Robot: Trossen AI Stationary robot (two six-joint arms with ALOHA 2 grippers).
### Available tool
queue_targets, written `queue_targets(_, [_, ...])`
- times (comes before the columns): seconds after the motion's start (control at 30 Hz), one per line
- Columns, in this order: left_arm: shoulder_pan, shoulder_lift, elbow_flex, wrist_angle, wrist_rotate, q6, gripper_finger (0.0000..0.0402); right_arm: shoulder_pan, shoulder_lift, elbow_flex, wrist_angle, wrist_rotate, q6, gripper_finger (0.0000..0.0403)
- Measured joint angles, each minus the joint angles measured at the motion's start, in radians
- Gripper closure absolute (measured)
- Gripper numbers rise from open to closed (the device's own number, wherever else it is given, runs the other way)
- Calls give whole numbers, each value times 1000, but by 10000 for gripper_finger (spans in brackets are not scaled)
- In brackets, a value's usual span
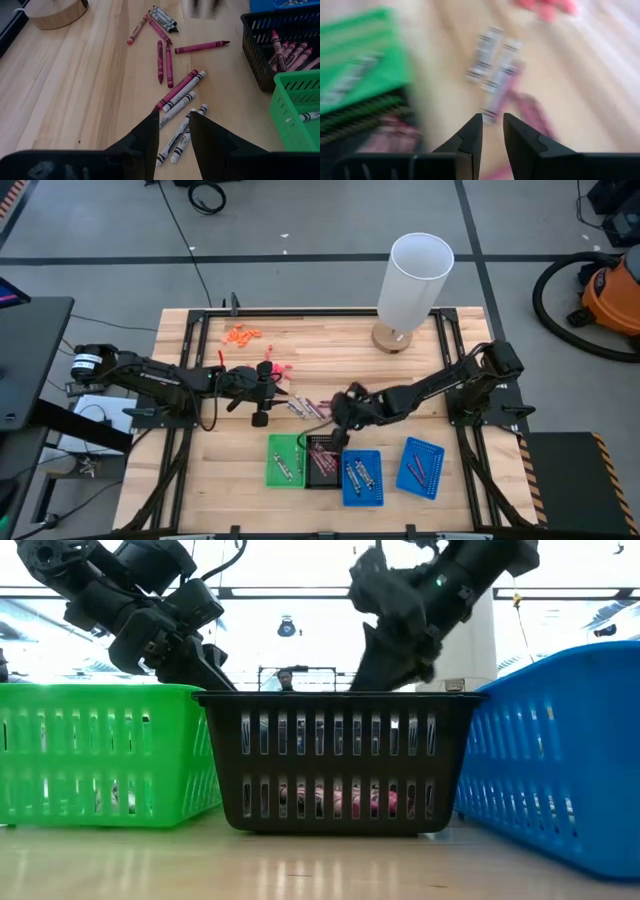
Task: Sort crayons
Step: Put the pink crayon into the black bin
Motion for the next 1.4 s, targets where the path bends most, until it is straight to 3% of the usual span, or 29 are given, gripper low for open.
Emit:
queue_targets(0.13, [0, 0, 0, 0, 0, 0, 285, -30, -8, -3, -136, 42, 27, 317])
queue_targets(0.43, [0, 0, 0, -12, 0, 0, 285, -101, -11, -118, -142, 52, 15, 292])
queue_targets(0.73, [0, 0, 0, -14, 0, 1, 285, -197, -86, -274, 12, 41, -67, 275])
queue_targets(1.03, [0, 0, 0, -14, 0, 1, 285, -283, -80, -383, 183, -46, -164, 276])
queue_targets(1.2, [0, 0, 0, -14, 0, 1, 285, -299, -83, -423, 253, -89, -153, 294])
queue_targets(1.4, [0, 0, 0, -14, 0, 5, 285, -298, -83, -447, 302, -93, -149, 359])
